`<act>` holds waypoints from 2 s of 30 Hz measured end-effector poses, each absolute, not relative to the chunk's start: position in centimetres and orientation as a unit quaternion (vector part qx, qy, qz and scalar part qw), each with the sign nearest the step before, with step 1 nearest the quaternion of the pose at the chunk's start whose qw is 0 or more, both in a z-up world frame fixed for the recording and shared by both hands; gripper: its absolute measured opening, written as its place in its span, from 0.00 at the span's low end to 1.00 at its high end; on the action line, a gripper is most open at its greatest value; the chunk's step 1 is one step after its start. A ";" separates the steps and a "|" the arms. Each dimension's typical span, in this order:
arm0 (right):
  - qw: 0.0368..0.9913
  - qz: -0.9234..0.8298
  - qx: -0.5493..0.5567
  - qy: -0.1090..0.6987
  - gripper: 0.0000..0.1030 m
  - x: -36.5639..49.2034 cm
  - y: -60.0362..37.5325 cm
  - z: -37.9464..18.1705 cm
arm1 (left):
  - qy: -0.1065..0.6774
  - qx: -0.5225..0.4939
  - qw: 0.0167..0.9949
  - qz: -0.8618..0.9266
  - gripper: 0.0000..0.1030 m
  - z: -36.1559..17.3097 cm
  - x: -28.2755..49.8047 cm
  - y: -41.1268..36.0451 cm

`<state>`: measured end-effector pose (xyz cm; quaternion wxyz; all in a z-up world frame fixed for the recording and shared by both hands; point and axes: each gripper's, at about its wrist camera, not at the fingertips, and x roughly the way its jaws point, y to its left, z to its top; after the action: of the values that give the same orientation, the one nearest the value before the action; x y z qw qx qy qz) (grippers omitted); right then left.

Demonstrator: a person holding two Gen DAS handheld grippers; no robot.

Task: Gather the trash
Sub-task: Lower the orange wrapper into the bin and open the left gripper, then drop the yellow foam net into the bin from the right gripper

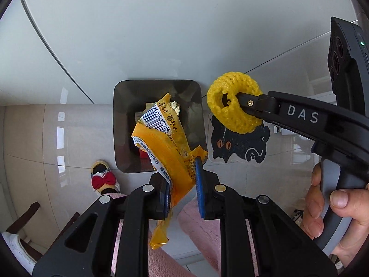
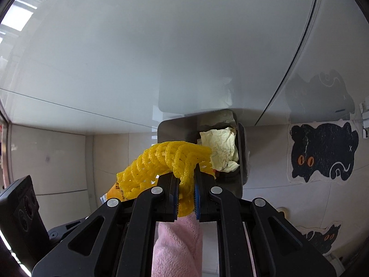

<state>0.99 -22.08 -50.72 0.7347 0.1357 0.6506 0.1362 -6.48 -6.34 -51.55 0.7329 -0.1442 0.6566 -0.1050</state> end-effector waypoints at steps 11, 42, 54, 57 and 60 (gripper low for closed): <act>0.731 0.104 0.170 0.653 0.48 2.4 -22.1 -52.3 | 0.659 -0.145 0.729 -0.111 0.29 -52.5 -5.8 -5.2; 0.704 0.060 0.134 0.695 0.97 3.0 -23.3 -53.1 | 0.618 -0.145 0.765 -0.106 0.81 -48.8 -4.6 -4.5; 0.680 0.078 0.166 0.710 0.97 2.7 -23.5 -52.6 | 0.609 -0.144 0.773 -0.103 0.80 -48.6 -3.6 -4.1; 0.675 0.079 0.178 0.712 0.97 2.6 -24.0 -51.8 | 0.610 -0.130 0.775 -0.099 0.80 -48.4 -3.4 -4.3; 0.672 0.088 0.184 0.712 0.97 2.5 -24.1 -50.5 | 0.609 -0.125 0.777 -0.096 0.80 -48.0 -3.2 -4.2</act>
<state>2.49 -24.08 -50.51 0.6721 0.1837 0.7120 0.0877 -3.24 -4.19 -47.96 0.7770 -0.1253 0.6095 -0.0956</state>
